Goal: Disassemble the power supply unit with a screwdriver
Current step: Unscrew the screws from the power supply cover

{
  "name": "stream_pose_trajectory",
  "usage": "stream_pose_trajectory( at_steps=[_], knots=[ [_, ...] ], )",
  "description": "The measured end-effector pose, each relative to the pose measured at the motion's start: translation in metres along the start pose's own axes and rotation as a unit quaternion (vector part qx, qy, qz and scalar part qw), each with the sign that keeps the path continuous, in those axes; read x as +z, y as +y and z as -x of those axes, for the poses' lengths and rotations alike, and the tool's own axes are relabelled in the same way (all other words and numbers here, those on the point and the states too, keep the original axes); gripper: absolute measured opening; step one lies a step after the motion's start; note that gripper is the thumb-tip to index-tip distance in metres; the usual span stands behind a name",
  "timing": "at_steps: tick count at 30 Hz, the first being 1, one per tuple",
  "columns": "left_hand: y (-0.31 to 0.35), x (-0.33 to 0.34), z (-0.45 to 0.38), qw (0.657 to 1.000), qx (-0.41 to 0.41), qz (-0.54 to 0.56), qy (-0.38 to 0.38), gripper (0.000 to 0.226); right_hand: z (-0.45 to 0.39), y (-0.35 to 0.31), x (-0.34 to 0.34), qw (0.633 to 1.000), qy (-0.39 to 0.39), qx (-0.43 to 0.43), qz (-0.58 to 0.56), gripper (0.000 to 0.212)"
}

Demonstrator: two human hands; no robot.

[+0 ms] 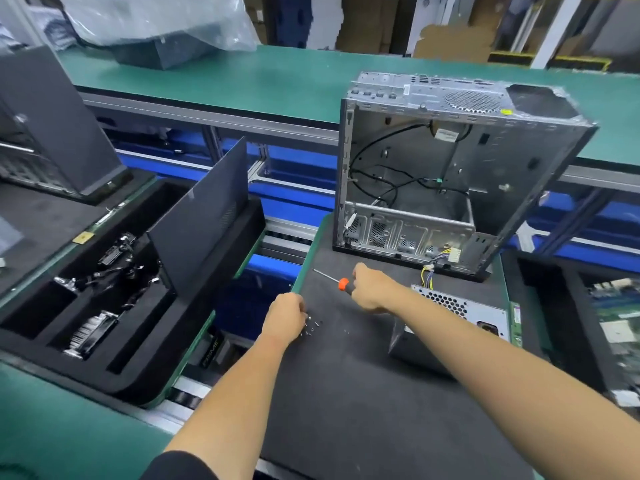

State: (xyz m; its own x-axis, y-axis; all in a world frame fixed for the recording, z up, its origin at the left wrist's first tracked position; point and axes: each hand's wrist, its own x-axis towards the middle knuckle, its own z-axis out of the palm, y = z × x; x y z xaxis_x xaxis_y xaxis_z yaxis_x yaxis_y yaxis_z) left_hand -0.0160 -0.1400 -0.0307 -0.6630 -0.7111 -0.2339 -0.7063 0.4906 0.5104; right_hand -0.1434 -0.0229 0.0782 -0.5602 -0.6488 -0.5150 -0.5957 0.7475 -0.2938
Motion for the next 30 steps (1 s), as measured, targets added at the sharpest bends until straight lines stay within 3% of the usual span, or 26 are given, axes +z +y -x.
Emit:
stream_pose_trajectory(
  at_steps=[3,6,9,12,16,24,30],
  knots=[
    [-0.002,0.0,-0.001,1.0,0.003,-0.001,-0.006,0.005,-0.004,-0.007,0.004,0.998,-0.022,0.017,0.047,0.029],
    [-0.005,-0.001,-0.002,1.0,0.011,-0.003,-0.018,0.018,-0.006,-0.011,0.009,0.993,-0.039,0.007,0.108,0.025],
    [-0.007,-0.004,-0.004,1.0,0.015,0.016,-0.019,0.021,-0.013,-0.013,0.021,0.985,-0.077,-0.009,0.157,0.038],
    [-0.01,-0.009,-0.005,0.999,0.016,0.046,0.008,0.021,-0.019,-0.019,0.036,0.975,-0.104,-0.005,0.196,0.022],
    [-0.014,-0.016,-0.004,0.994,0.017,0.085,0.064,0.016,-0.025,-0.027,0.053,0.977,-0.119,0.008,0.177,0.027],
    [-0.005,-0.011,0.002,0.996,0.039,0.075,0.029,0.016,-0.024,-0.037,0.066,0.983,-0.129,0.043,0.124,0.035],
    [0.014,-0.009,0.006,0.995,0.05,0.09,0.018,0.018,-0.028,-0.034,0.057,0.985,-0.132,0.046,0.1,0.023]
  ],
)
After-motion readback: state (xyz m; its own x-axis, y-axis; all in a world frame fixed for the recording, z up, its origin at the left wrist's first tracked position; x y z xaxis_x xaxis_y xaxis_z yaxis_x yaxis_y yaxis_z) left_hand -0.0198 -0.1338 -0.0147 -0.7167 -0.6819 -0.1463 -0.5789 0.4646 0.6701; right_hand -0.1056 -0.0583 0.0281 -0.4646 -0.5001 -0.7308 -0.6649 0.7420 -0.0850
